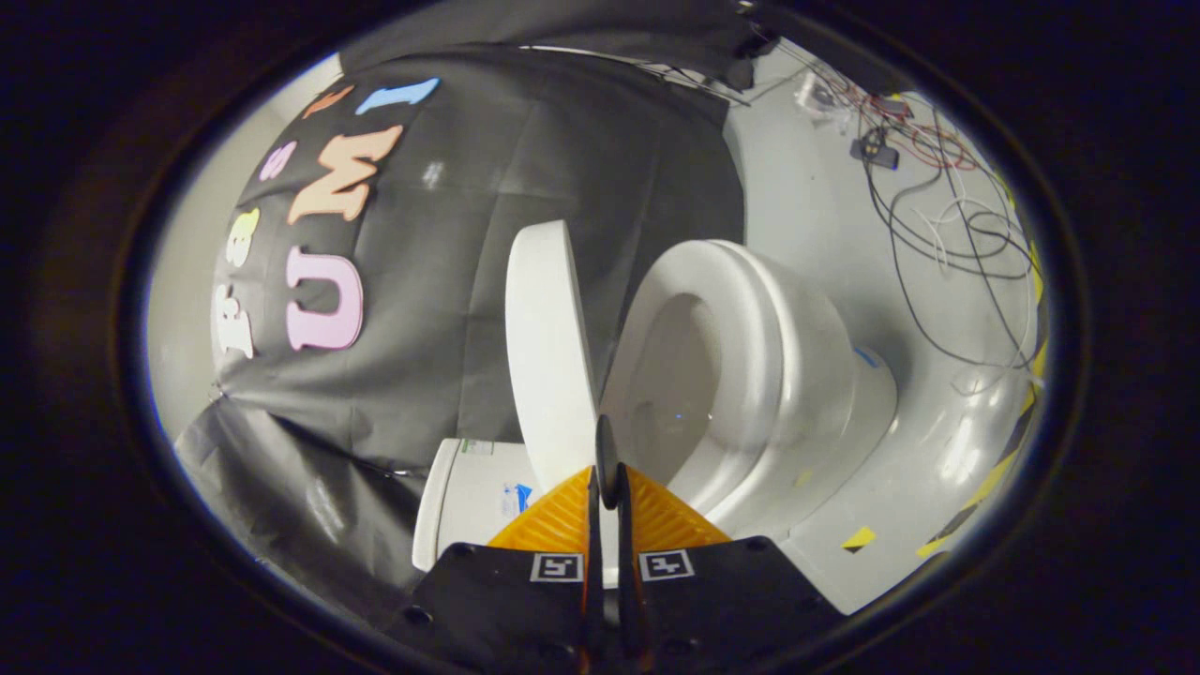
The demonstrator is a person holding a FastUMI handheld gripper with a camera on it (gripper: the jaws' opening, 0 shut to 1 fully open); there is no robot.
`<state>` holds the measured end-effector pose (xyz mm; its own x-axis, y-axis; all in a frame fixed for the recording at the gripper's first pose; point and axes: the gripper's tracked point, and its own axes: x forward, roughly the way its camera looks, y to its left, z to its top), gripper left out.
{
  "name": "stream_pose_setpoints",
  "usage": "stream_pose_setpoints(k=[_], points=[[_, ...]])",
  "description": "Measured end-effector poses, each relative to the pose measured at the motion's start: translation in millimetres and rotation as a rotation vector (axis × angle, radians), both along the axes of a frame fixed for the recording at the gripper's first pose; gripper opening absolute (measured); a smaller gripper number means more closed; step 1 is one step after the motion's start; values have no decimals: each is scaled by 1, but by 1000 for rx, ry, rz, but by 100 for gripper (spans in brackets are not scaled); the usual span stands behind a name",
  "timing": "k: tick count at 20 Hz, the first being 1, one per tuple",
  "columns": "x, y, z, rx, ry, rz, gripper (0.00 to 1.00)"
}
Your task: Open the toilet lid.
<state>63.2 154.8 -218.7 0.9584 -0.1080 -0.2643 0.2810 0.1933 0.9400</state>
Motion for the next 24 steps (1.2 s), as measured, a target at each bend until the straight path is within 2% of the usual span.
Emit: stream_pose_setpoints(k=[3,5,24], points=[[4,5,21,-39,-15,-44,8],[7,10,31,-82,-7,-43,8],[29,50,92,-387,80,90,8]])
